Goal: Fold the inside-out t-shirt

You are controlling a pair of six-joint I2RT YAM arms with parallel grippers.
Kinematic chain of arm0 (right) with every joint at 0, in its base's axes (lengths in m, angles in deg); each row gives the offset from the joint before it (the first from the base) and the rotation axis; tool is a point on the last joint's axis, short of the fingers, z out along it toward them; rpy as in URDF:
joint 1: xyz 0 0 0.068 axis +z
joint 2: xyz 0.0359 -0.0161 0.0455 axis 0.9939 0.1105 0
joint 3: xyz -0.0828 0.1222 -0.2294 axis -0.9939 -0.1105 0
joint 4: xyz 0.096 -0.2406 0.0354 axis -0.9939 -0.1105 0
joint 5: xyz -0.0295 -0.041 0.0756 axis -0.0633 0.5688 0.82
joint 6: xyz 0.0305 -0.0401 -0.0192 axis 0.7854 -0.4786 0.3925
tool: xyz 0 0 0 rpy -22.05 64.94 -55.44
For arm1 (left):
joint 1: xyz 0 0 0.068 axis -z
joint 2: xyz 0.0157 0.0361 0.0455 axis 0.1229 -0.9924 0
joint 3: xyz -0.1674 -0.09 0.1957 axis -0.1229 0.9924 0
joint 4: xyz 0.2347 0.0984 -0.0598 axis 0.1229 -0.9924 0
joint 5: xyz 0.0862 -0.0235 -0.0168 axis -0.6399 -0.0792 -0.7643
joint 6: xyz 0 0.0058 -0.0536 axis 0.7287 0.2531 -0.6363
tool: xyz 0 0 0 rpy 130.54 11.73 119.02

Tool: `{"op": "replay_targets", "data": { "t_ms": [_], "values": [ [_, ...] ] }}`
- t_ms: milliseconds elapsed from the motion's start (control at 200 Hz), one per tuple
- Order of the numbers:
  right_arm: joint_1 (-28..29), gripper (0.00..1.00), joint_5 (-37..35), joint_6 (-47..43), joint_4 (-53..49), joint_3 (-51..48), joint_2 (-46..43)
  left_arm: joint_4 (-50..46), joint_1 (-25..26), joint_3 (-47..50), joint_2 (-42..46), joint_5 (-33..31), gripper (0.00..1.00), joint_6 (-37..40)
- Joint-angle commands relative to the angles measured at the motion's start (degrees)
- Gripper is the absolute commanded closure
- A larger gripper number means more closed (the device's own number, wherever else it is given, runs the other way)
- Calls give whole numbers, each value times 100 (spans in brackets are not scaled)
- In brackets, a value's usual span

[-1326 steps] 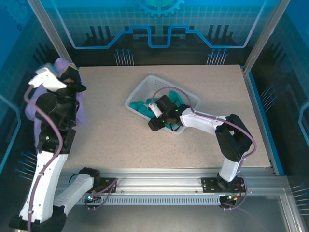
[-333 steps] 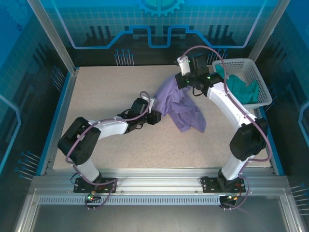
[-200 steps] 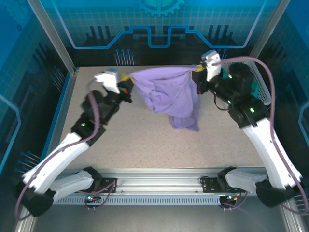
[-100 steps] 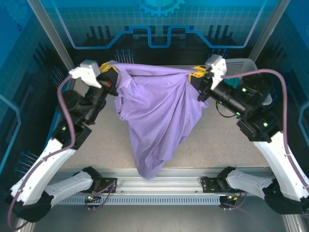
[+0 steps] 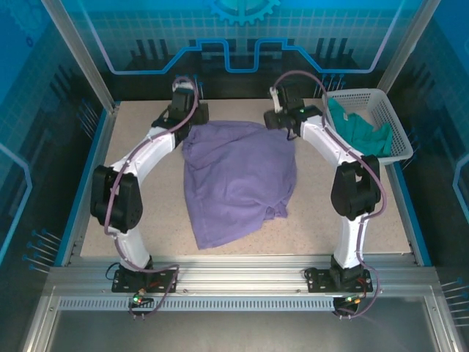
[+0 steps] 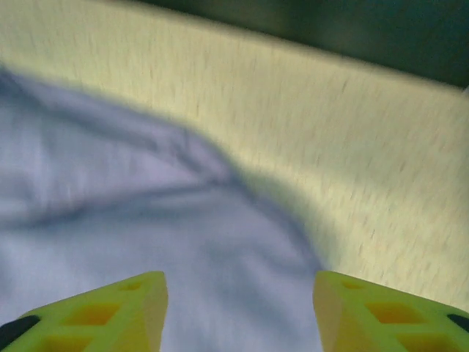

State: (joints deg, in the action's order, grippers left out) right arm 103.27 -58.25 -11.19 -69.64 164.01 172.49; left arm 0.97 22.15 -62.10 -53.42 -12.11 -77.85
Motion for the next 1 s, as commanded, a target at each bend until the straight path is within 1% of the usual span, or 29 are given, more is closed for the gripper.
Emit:
{"op": "replay_targets", "data": {
  "t_ms": [0,45,105,210,295,375,425,445,495,565,680,800,910,995],
  "values": [
    [140,41,651,515,-95,-969,-1025,328,60,1376,1535,913,16,-1132],
    [187,40,865,696,-28,-1548,-1301,624,232,2171,1968,1235,15,-1498],
    [265,40,1003,912,-111,-2221,-1639,684,631,3017,2447,1297,15,-1783],
    [488,40,762,1301,-434,-3245,-2205,48,1417,4012,3051,932,15,-2127],
    [604,40,715,1616,-551,-4005,-2627,-407,1909,4721,3561,792,16,-2674],
    [614,40,798,1868,-509,-4566,-2931,-783,2362,5175,4001,816,16,-3227],
    [613,40,844,1954,-464,-4725,-3023,-1063,2631,5290,4168,771,16,-3487],
    [614,40,858,1977,-431,-4941,-3050,-1165,2739,5317,4195,751,16,-3565],
    [614,40,900,2042,-310,-5118,-3074,-1353,2974,5354,4193,694,18,-3715],
    [598,40,927,2098,-172,-5263,-3060,-1352,3164,5403,4013,821,20,-3827],
    [596,41,949,2163,-43,-5413,-3090,-890,3298,5428,3503,1162,31,-3842],
    [594,41,970,2238,90,-5568,-3128,-519,3395,5373,2971,1242,44,-3801],
    [593,43,1044,2309,412,-5665,-2963,-279,3400,5347,2658,1242,59,-3727],
    [591,48,1151,2305,757,-5684,-2757,-211,3396,5355,2582,1221,73,-3696]
  ]
}}
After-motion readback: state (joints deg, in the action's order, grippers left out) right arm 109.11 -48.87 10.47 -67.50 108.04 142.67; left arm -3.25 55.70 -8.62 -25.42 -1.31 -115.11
